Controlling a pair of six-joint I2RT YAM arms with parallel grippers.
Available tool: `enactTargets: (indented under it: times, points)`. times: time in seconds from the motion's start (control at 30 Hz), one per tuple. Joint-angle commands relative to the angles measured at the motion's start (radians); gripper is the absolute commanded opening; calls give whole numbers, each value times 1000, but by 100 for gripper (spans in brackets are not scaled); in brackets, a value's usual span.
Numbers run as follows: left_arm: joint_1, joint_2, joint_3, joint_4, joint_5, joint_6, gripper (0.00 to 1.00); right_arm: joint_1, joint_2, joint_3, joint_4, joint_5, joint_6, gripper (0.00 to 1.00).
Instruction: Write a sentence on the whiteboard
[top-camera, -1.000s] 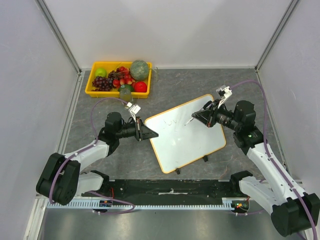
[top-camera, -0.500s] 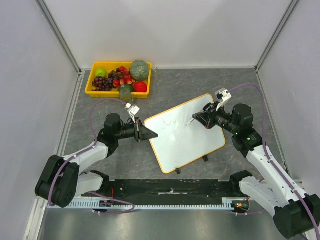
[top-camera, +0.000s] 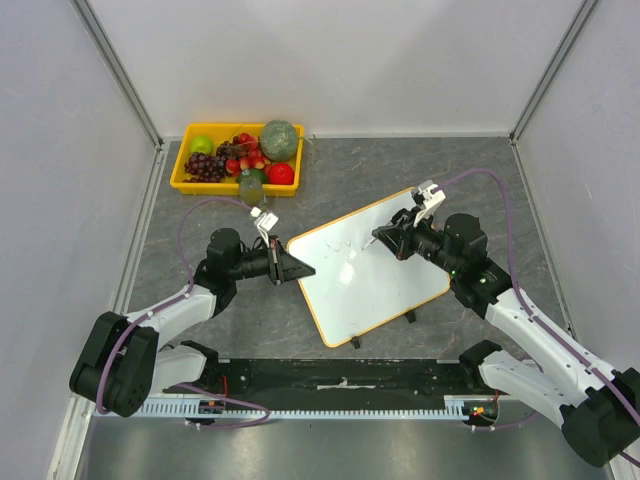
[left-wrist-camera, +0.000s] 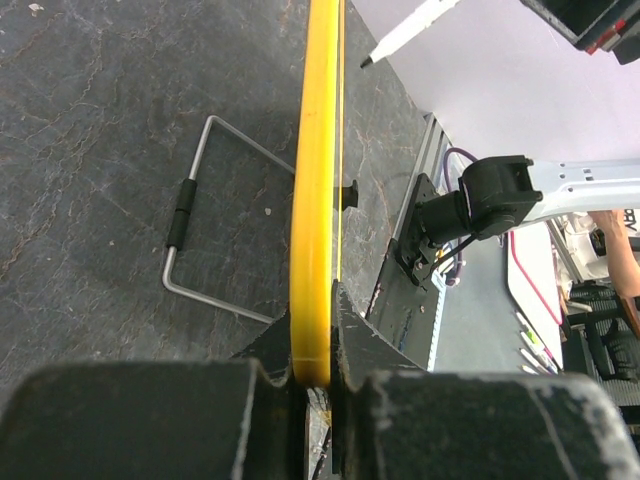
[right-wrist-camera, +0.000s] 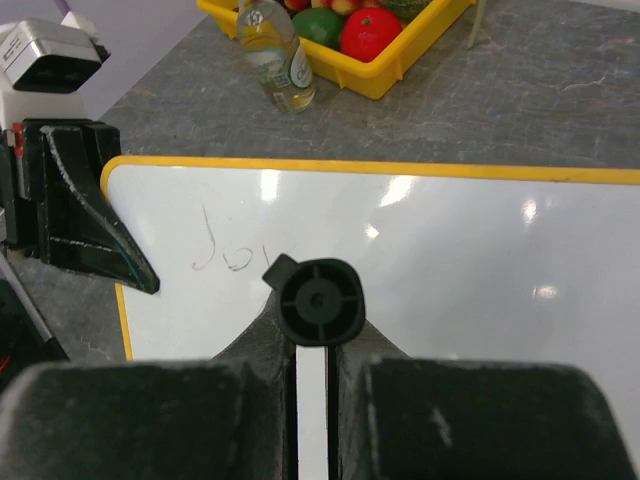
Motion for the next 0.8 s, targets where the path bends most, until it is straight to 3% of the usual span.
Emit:
enactTargets:
  times: [0.0,0.77]
  points:
    - [-21,15,-64,-61,42,196,2,4,18,19,116,69,-5,0]
    - [-21,17,-70,-40,56,186,2,3,64,19,210,184,15,0]
